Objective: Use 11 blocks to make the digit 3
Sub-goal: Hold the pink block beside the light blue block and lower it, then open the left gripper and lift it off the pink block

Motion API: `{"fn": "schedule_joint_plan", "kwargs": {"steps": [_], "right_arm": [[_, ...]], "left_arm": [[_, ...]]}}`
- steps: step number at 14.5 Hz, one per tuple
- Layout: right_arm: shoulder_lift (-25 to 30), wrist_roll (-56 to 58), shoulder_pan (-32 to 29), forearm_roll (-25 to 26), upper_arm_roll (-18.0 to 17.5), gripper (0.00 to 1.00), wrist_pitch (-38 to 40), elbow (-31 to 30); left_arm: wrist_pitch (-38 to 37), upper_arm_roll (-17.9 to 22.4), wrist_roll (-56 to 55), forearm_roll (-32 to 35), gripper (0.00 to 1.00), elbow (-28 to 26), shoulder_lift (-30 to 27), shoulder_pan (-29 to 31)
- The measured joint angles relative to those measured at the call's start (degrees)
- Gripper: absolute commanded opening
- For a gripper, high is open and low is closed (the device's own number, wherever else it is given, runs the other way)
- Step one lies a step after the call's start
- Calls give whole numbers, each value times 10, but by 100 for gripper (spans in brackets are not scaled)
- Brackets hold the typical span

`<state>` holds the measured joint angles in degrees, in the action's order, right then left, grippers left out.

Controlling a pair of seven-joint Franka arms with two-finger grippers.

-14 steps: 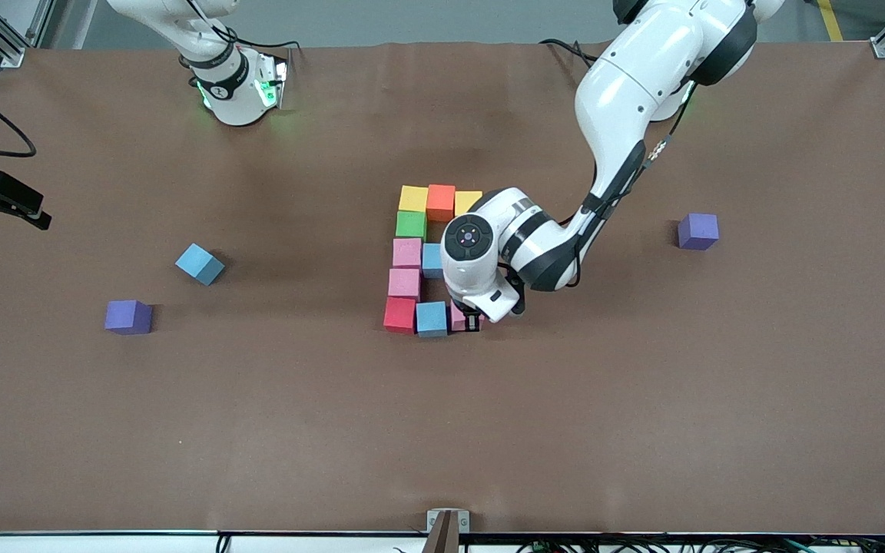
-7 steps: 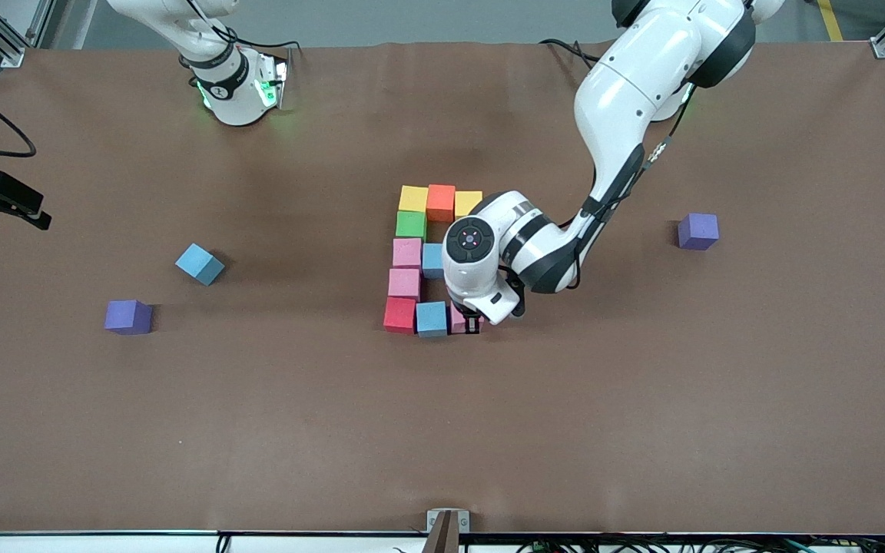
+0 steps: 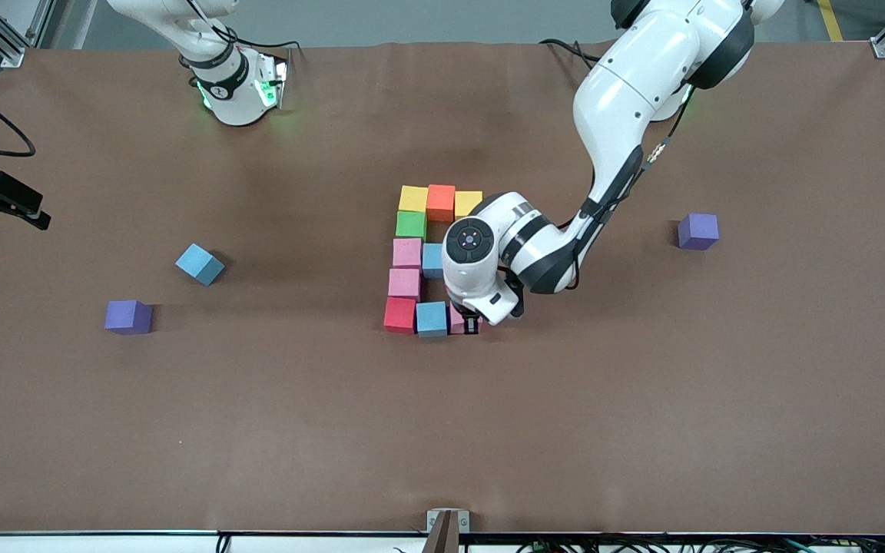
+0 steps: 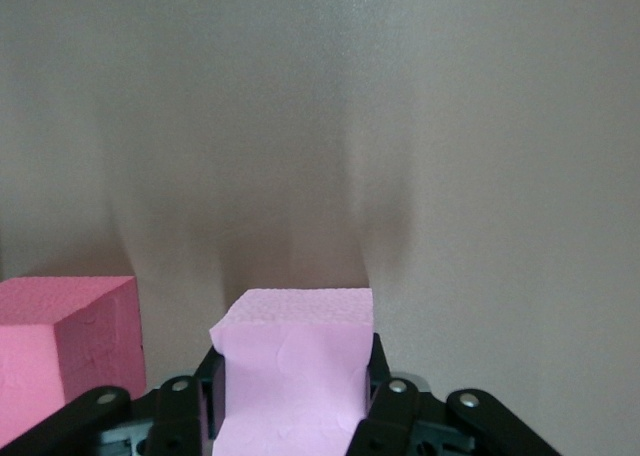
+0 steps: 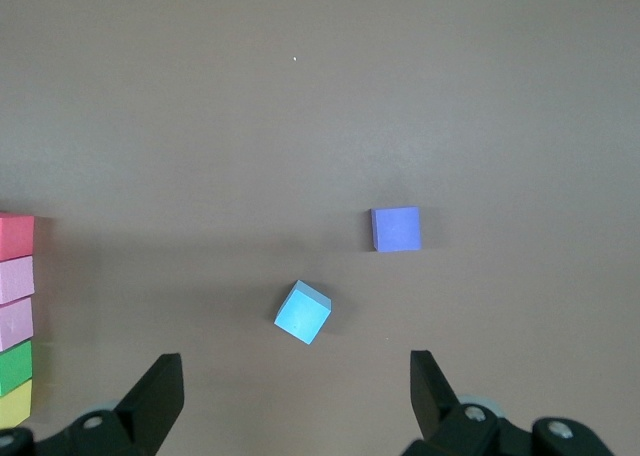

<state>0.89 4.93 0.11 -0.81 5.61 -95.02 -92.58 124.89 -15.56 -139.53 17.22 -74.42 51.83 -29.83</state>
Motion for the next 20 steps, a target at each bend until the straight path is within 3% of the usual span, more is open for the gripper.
{"fn": "schedule_joint_plan", "kwargs": {"steps": [6, 8, 9, 10, 11, 20], "right_arm": [[0, 0, 0, 0, 0, 100, 0, 0], [0, 0, 0, 0, 0, 100, 0, 0], [0, 0, 0, 0, 0, 100, 0, 0], [0, 0, 0, 0, 0, 100, 0, 0], [0, 0, 0, 0, 0, 100, 0, 0], [0, 0, 0, 0, 0, 100, 0, 0]], "left_arm": [[12, 0, 0, 0, 27, 0, 1, -1], [14, 0, 0, 0, 34, 0, 2, -1], [14, 0, 0, 0, 44, 0, 2, -1], [14, 1, 0, 0, 67, 0, 2, -1], [14, 1, 0, 0, 98, 0, 2, -1], [25, 0, 33, 0, 100, 10, 0, -3]]}}
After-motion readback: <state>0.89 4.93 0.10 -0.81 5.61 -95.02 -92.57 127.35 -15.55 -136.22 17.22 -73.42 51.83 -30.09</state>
